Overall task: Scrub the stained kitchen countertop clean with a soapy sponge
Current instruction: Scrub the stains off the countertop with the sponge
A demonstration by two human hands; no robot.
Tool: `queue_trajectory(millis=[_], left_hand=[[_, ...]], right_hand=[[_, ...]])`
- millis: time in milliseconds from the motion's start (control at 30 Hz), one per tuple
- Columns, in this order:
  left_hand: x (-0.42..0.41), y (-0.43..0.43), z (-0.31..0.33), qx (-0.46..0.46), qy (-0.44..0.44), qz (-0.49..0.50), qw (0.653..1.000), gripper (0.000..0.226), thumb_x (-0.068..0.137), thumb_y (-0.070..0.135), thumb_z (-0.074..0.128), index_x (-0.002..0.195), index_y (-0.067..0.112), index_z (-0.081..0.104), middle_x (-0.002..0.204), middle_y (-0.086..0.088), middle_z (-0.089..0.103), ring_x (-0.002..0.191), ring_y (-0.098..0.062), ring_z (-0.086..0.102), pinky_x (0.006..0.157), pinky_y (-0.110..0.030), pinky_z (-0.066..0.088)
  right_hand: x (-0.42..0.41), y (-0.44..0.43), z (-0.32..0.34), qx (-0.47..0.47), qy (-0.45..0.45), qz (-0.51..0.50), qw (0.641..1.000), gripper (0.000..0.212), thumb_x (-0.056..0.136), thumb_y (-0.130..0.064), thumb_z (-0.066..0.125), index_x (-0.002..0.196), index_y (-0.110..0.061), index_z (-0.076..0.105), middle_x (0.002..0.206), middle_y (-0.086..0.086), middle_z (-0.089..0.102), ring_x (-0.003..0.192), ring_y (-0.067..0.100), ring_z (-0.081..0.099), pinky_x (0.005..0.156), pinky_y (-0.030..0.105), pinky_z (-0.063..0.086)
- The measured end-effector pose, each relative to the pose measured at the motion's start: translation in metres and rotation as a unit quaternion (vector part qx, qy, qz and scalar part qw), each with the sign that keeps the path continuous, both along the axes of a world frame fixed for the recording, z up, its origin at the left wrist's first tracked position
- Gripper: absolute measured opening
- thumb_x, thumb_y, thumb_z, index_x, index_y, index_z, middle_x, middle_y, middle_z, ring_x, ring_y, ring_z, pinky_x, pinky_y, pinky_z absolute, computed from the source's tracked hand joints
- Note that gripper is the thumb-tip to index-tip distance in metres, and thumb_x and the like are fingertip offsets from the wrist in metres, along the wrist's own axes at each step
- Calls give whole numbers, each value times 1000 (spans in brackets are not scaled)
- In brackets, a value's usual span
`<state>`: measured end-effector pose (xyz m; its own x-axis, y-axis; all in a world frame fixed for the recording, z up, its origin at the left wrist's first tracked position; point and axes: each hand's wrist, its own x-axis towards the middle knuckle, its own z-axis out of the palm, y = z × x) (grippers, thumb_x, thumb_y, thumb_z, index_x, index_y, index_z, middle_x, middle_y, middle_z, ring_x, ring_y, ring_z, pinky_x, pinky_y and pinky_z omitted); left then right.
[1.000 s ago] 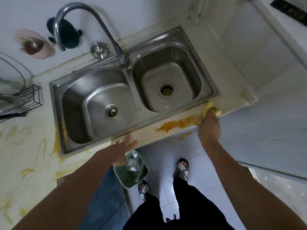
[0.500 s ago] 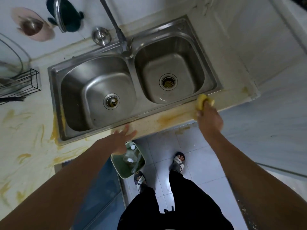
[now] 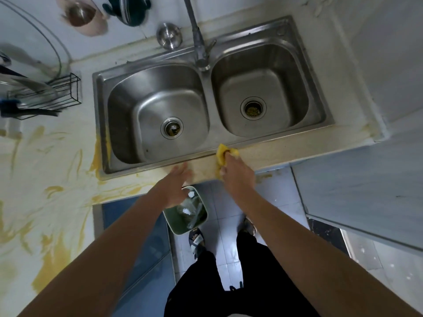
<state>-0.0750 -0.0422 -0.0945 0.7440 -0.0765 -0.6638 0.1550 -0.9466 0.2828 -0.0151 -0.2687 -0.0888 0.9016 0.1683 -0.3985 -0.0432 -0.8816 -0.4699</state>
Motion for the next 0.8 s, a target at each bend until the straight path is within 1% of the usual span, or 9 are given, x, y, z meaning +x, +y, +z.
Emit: queue_trajectory(millis=[33, 100, 200, 333, 433, 500, 600, 700, 800], left_hand=[[-8, 8, -3, 7, -23, 13, 1000, 64, 96, 18, 61, 155, 24, 38, 169, -3, 19, 156, -27, 19, 119, -47, 36], [-26, 23, -5, 53, -27, 25, 998, 68, 95, 14, 61, 157, 17, 34, 167, -9, 21, 153, -33, 24, 119, -47, 35], [-50, 42, -7, 107, -35, -4, 994, 77, 94, 18, 64, 160, 15, 24, 169, -12, 12, 153, -41, 20, 120, -48, 34], [-62, 49, 11, 157, -71, 75, 982, 85, 97, 26, 55, 163, 10, 5, 172, -11, 1, 157, -40, 2, 125, -50, 20], [-82, 65, 24, 184, -76, 127, 972, 85, 100, 29, 50, 163, 6, -2, 172, -14, -5, 158, -40, -4, 127, -50, 14], [-103, 86, 28, 190, -43, 168, 966, 85, 101, 28, 49, 163, 4, -4, 171, -16, -8, 158, -39, -6, 128, -49, 11], [-137, 121, 28, 204, 4, 212, 956, 83, 102, 28, 49, 162, 0, -2, 171, -19, -4, 158, -39, 1, 128, -49, 17], [-162, 151, 29, 183, 45, 249, 950, 90, 100, 30, 52, 162, 2, -7, 171, -17, -4, 157, -37, 5, 126, -47, 21], [-182, 172, 32, 196, 85, 232, 949, 95, 98, 32, 56, 162, 4, -8, 171, -18, -10, 158, -38, -1, 126, -46, 21]], right_hand=[[4, -21, 0, -14, -15, -14, 1000, 12, 98, -21, 52, 110, -19, 51, 92, 2, 58, 83, 26, 64, 63, 32, 39], [16, -69, -1, -42, -32, -97, 994, 5, 98, -20, 53, 103, -19, 50, 87, 1, 57, 77, 24, 59, 65, 33, 38], [31, -112, -4, -79, -43, -214, 973, 7, 99, -21, 55, 94, -19, 50, 94, 9, 64, 84, 31, 62, 70, 37, 43], [30, -80, -10, -80, -26, -235, 968, 14, 98, -15, 56, 109, -6, 55, 110, 19, 66, 99, 41, 65, 74, 41, 46], [6, -14, -16, -52, -32, -174, 983, 22, 97, -12, 55, 117, -4, 53, 112, 20, 64, 98, 39, 64, 74, 41, 48], [-20, 43, -17, -23, -19, -120, 992, 27, 98, -14, 52, 124, -4, 50, 112, 18, 63, 97, 37, 64, 72, 38, 46], [-65, 138, -14, 19, -1, -20, 1000, 29, 102, -22, 49, 127, -9, 47, 108, 13, 63, 92, 33, 67, 65, 35, 46], [-96, 221, -20, 44, 16, 64, 997, 29, 102, -24, 48, 129, -14, 45, 111, 9, 61, 93, 29, 66, 68, 39, 53], [-109, 288, -21, 48, 39, 188, 980, 39, 99, -21, 51, 137, -20, 43, 122, 10, 55, 103, 31, 62, 76, 40, 50]])
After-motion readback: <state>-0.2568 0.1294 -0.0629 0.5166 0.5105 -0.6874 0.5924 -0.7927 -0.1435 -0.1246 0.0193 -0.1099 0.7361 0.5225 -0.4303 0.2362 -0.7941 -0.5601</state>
